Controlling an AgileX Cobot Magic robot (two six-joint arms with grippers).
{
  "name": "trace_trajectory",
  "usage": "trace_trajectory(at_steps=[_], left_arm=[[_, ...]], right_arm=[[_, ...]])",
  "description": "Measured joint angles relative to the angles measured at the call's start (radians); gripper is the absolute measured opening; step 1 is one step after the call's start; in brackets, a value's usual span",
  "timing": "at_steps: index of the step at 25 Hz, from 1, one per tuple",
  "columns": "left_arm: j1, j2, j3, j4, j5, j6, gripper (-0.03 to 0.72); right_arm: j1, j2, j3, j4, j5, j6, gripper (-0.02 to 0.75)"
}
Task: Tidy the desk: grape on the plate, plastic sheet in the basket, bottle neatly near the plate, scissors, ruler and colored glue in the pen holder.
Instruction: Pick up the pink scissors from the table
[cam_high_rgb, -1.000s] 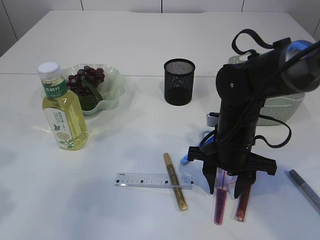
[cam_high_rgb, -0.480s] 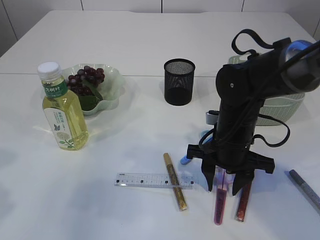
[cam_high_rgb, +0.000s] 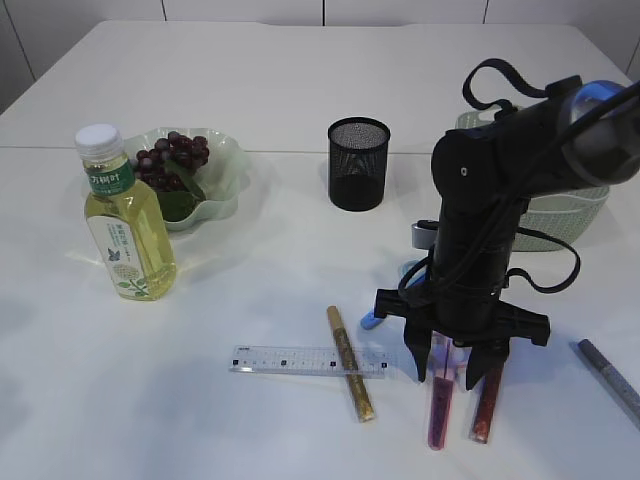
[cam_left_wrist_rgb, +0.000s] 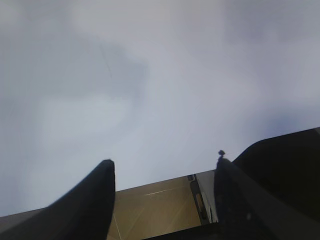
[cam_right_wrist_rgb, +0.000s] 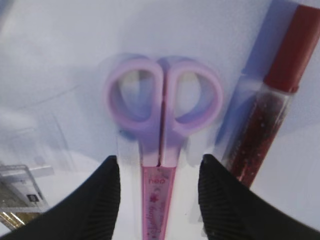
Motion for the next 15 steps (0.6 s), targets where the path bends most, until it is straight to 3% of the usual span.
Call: trace_trajectory(at_steps=[15], left_arm=[[0.000, 0.000, 0.000, 0.000, 0.000, 0.000, 0.452]], right_arm=[[0.000, 0.000, 0.000, -0.025, -0.005, 0.000, 0.405]])
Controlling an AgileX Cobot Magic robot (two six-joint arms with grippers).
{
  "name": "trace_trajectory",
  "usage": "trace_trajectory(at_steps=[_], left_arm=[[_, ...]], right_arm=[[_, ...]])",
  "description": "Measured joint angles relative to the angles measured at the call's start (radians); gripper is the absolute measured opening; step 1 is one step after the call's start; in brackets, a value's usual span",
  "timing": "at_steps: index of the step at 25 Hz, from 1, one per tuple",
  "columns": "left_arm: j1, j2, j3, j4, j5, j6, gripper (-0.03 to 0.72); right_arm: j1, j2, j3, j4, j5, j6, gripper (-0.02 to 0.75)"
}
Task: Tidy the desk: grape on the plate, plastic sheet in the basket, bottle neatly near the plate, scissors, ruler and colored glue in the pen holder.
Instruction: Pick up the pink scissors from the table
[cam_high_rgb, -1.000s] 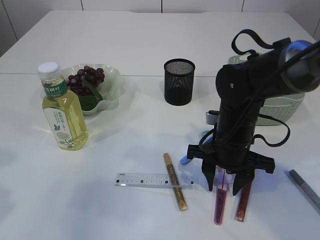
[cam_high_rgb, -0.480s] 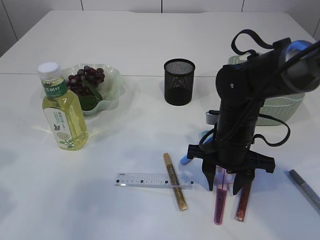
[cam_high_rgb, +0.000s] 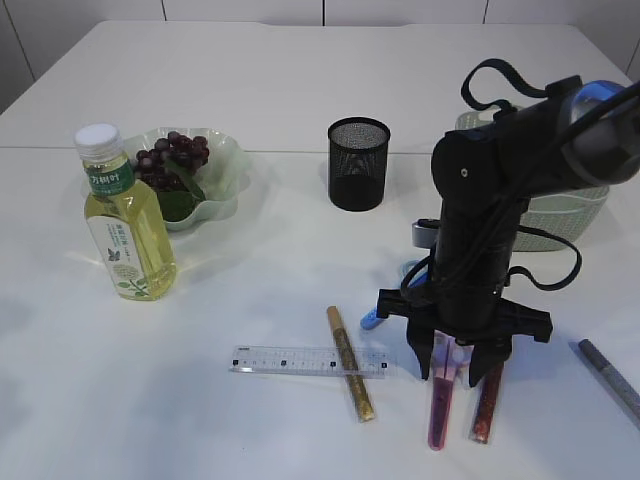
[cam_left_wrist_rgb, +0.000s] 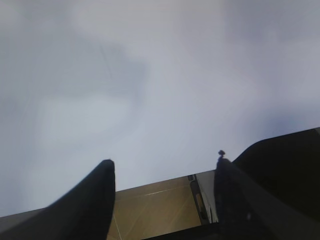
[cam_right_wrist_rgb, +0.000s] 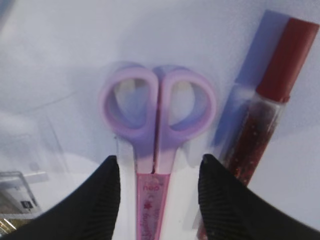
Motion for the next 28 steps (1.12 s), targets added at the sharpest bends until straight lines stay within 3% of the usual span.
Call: trace_trajectory(at_steps=[28], left_arm=[[0.000, 0.000, 0.000, 0.000, -0.004, 0.000, 0.452]], right_arm=[[0.000, 0.008, 0.000, 0.012, 0.006, -0.002, 0.405]])
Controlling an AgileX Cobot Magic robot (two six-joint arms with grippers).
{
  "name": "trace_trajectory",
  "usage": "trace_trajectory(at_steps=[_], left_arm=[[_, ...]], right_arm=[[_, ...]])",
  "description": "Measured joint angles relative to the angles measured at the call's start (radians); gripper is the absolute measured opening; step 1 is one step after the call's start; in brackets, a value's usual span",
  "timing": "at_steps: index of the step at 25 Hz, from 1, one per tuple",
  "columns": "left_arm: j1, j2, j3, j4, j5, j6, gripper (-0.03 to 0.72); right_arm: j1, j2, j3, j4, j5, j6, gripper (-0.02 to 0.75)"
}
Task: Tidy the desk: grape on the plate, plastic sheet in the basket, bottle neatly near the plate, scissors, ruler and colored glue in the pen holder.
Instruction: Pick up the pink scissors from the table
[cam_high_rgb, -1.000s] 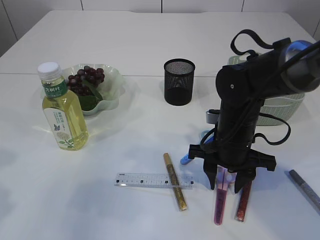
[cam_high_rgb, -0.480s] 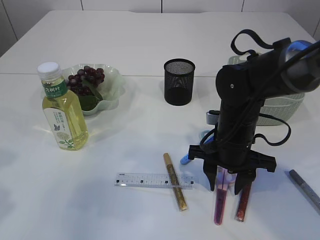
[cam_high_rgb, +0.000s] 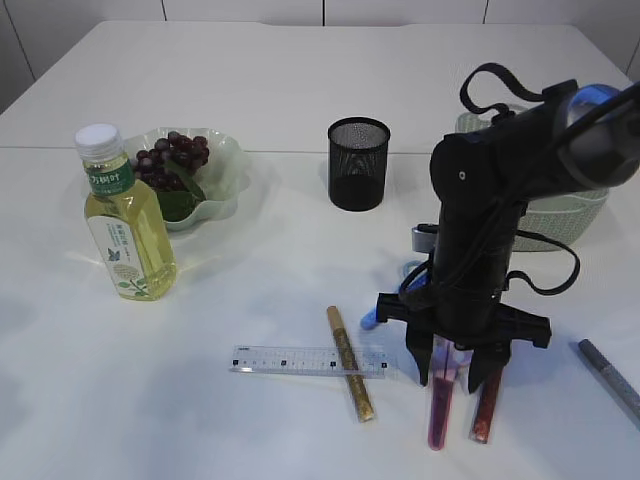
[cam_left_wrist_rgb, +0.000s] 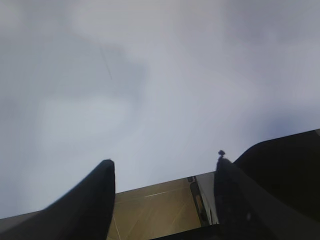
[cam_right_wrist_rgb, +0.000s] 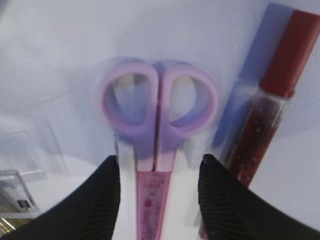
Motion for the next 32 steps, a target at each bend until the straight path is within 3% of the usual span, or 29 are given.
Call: trace_trajectory(at_steps=[22, 32], left_arm=[[0.000, 0.000, 0.000, -0.008, 0.000, 0.000, 0.452], [0.000, 0.000, 0.000, -0.010, 0.000, 0.000, 0.452]], right_arm=[[0.000, 0.013, 0.000, 0.005, -0.030, 0.000, 0.405], [0.000, 0.013, 0.000, -0.011, -0.038, 0.000, 0.354]])
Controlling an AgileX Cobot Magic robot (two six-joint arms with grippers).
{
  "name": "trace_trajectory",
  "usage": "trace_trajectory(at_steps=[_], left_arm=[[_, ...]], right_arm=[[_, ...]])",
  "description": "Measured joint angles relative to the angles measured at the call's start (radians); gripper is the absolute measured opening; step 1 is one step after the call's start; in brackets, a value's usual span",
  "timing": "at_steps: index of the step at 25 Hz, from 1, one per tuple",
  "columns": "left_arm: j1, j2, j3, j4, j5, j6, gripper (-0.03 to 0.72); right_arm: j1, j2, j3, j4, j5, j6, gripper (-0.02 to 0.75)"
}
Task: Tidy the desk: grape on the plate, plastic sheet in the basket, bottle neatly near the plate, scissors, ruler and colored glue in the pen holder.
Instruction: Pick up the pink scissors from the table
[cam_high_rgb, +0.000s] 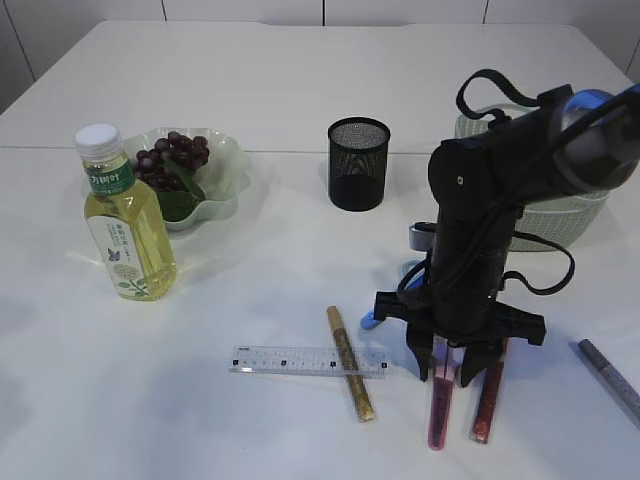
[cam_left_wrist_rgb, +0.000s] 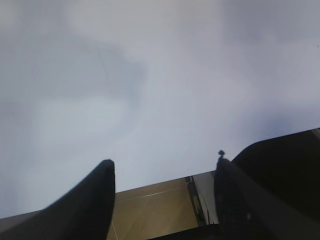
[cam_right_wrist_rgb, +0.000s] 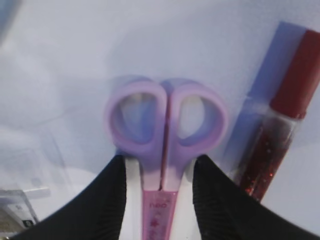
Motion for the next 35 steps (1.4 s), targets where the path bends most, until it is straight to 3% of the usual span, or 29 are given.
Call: trace_trajectory(at_steps=[16, 24, 35], left_arm=[[0.000, 0.000, 0.000, -0.004, -0.001, 0.000, 0.452], [0.000, 0.000, 0.000, -0.006, -0.001, 0.000, 0.452], [0.000, 0.000, 0.000, -0.006, 0.004, 0.000, 0.452]], right_arm=[[0.000, 0.000, 0.000, -0.002, 0.003, -0.014, 0.349], [0.000, 0.021, -0.016, 0.026, 0.019, -0.014, 0.256], [0.000, 0.023, -0.017, 0.023, 0.021, -0.066, 0.248]])
